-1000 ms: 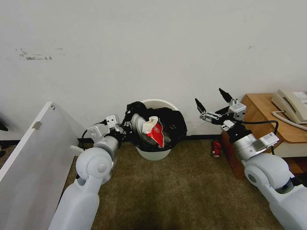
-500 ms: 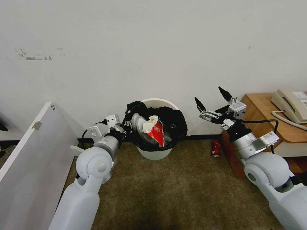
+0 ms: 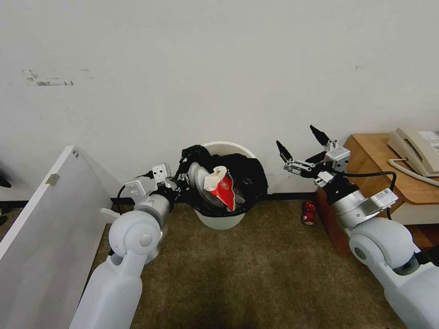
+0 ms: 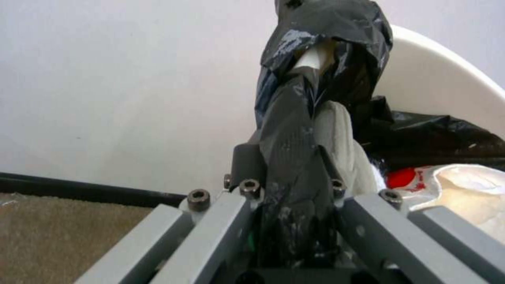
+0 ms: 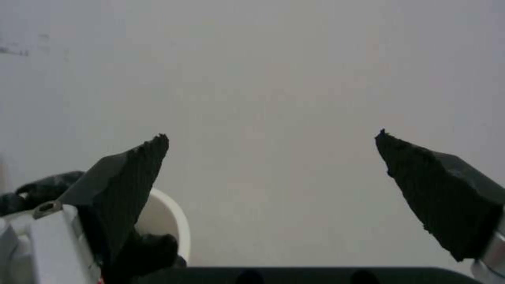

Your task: Pick up the trash bin, then pick up the garbage from the floor and place it into the trash bin.

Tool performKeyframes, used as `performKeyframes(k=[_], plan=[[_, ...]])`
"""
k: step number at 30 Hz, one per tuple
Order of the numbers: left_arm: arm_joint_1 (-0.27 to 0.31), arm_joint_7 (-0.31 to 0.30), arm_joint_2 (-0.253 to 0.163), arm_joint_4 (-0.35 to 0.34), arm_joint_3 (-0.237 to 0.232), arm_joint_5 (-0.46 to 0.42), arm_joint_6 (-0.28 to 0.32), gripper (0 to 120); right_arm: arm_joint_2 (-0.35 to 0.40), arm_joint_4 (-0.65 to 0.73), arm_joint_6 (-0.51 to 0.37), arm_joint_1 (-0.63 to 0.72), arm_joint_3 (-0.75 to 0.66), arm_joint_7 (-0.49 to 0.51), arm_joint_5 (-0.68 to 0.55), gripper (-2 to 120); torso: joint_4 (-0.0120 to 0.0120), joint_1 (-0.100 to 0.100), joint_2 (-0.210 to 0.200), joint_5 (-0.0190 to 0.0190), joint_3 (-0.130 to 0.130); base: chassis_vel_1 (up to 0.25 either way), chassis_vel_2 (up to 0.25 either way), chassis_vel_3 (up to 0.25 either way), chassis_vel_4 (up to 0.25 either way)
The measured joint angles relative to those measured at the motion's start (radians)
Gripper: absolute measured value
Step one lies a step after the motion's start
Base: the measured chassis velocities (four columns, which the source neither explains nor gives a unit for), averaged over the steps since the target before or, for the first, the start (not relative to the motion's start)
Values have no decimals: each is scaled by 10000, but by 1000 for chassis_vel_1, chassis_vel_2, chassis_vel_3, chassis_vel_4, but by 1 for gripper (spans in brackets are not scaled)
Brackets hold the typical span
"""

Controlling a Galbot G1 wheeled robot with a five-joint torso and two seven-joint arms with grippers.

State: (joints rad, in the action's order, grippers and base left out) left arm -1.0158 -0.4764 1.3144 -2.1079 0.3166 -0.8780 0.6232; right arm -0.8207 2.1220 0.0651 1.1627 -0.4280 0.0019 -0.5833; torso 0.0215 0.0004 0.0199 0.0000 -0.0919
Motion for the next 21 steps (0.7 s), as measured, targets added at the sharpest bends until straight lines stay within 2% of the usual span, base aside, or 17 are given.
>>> performKeyframes(k=[9,21], plan=[[13,-3,3,12,-15,-9,0,4,24,-13,-7,-56,35,269,40,100,-2,0,-1,-1,-1,-45,38,39,-38],[2,-7,1,12,-22,-10,0,4,46,-25,11,-188,41,283,-39,100,-1,0,0,0,0,0,0,0,0]])
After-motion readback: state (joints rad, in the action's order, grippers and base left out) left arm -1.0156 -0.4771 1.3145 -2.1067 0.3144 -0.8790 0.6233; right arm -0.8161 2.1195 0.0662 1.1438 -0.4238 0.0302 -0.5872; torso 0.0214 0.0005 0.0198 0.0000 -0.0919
